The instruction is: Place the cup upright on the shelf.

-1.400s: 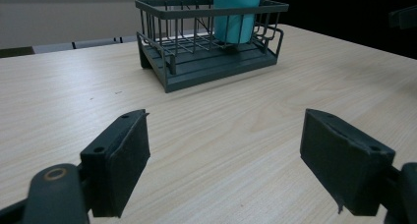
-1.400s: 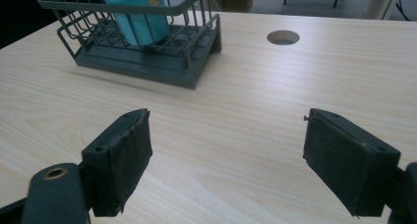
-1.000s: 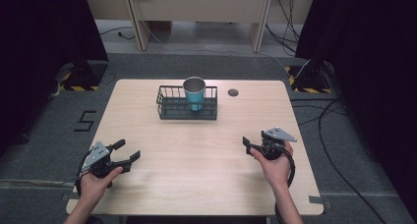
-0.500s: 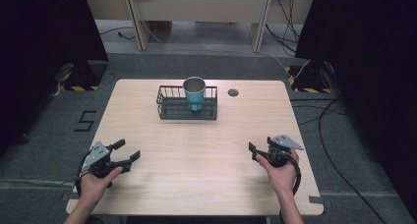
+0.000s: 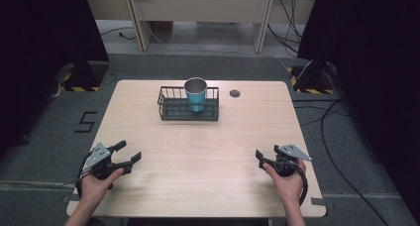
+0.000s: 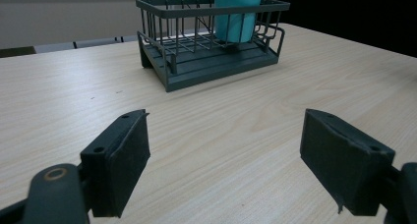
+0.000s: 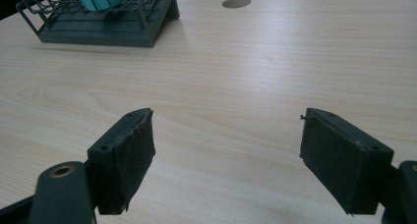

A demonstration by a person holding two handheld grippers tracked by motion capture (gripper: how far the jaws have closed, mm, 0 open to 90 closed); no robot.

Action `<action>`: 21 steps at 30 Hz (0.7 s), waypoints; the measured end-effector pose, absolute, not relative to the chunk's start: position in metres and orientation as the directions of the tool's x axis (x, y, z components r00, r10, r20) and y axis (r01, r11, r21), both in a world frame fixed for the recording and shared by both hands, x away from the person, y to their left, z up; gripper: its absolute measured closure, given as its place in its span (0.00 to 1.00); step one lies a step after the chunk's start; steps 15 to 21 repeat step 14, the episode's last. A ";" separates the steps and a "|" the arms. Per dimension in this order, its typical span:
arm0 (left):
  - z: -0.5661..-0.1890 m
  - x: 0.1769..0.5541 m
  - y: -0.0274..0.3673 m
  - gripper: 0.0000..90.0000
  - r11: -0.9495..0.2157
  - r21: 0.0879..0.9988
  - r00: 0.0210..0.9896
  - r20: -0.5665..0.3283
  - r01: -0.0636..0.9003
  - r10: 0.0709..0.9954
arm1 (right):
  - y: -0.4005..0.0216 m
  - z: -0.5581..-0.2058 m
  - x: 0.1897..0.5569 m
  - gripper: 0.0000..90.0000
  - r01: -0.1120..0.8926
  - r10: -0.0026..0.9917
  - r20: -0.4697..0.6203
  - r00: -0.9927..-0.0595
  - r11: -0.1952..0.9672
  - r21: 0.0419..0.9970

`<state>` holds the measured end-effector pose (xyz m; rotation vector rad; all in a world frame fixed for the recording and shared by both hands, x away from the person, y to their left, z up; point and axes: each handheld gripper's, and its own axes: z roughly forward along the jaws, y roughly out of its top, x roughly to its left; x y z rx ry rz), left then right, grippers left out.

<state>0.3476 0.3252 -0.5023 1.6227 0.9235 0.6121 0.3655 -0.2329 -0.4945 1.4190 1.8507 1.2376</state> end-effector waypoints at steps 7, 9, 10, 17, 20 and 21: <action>-0.502 0.347 0.325 0.20 -0.077 0.966 0.557 -0.076 0.247 0.827 | -0.235 -0.503 0.359 0.23 0.477 0.934 0.144 -0.326 0.032 0.878; -0.502 0.348 0.325 0.20 -0.077 0.966 0.558 -0.076 0.246 0.826 | -0.235 -0.503 0.358 0.22 0.473 0.934 0.146 -0.327 0.028 0.881; -0.502 0.348 0.326 0.20 -0.078 0.966 0.559 -0.075 0.246 0.826 | -0.235 -0.504 0.358 0.22 0.470 0.933 0.147 -0.328 0.026 0.882; -0.502 0.348 0.326 0.20 -0.079 0.966 0.559 -0.074 0.245 0.826 | -0.233 -0.503 0.358 0.21 0.464 0.930 0.154 -0.335 0.020 0.886; -0.502 0.348 0.326 0.20 -0.079 0.966 0.559 -0.074 0.245 0.826 | -0.233 -0.503 0.358 0.21 0.464 0.930 0.154 -0.335 0.020 0.886; -0.502 0.348 0.326 0.20 -0.079 0.966 0.559 -0.074 0.245 0.826 | -0.233 -0.503 0.358 0.21 0.464 0.930 0.154 -0.335 0.020 0.886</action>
